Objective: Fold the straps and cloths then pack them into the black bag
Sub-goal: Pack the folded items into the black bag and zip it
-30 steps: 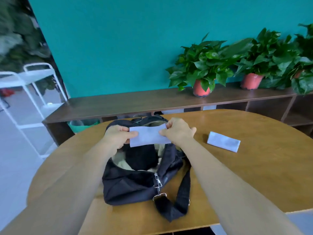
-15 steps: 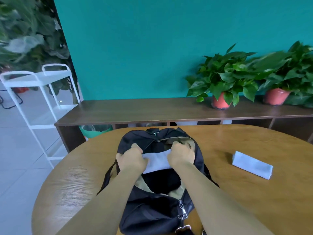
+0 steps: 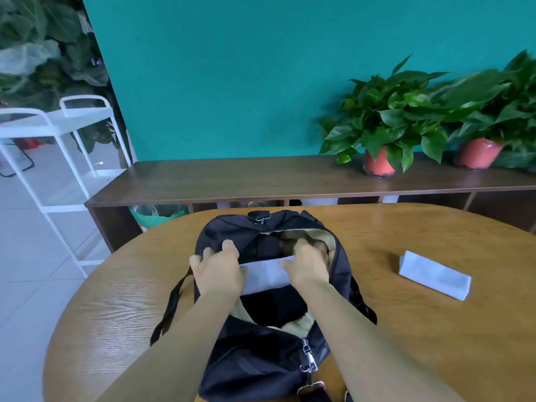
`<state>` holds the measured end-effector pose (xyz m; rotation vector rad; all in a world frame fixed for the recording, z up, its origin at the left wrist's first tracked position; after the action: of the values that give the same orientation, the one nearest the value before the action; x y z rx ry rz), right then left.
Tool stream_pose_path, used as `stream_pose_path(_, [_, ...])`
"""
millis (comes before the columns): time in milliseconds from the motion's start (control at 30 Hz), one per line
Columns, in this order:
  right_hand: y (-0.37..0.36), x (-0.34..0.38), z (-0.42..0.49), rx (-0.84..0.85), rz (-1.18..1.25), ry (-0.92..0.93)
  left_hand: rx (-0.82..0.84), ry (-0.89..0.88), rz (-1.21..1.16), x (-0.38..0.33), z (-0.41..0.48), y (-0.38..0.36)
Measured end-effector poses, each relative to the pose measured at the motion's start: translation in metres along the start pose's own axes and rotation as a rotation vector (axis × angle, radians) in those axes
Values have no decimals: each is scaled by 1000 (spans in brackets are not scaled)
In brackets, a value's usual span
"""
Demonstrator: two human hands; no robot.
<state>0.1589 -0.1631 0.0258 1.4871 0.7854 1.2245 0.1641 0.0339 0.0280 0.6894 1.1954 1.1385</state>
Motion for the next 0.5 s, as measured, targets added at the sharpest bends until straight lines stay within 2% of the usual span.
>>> stream_pose_path(67, [10, 9, -4, -59, -104, 76, -48, -89, 46, -11, -4, 9])
stream_pose_path(100, [13, 13, -8, -69, -165, 114, -14, -135, 63, -15, -6, 6])
stream_pose_path(167, [9, 18, -15, -9, -219, 144, 151, -207, 90, -15, -11, -16])
stream_pose_path(233, [-2, 16, -22, 130, -198, 135, 324, -195, 107, -8, -16, -37])
stream_pose_path(300, [-3, 15, -28, 186, -174, 139, 390, -164, 98, -6, -19, -38])
stream_pose_path(367, [5, 14, -31, 161, -181, 161, 365, -155, 56, -12, -20, -24])
stream_pose_path(433, [18, 19, -35, 123, -160, 204, 260, -166, 6, -19, -18, -2])
stream_pose_path(500, [31, 26, -36, 61, -37, 265, 156, -167, -103, -27, -18, 19])
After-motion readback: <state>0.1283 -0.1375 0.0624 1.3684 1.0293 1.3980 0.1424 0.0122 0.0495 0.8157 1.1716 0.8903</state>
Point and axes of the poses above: each hand's wrist, its own z-axis towards the middle knuckle, its own y-axis out of the back of the hand, x = y × z, the point moved 9 cm from there along z, towards the middle knuckle, and after that the axes turned 8 degrees about -z, right-handed, at the moved point
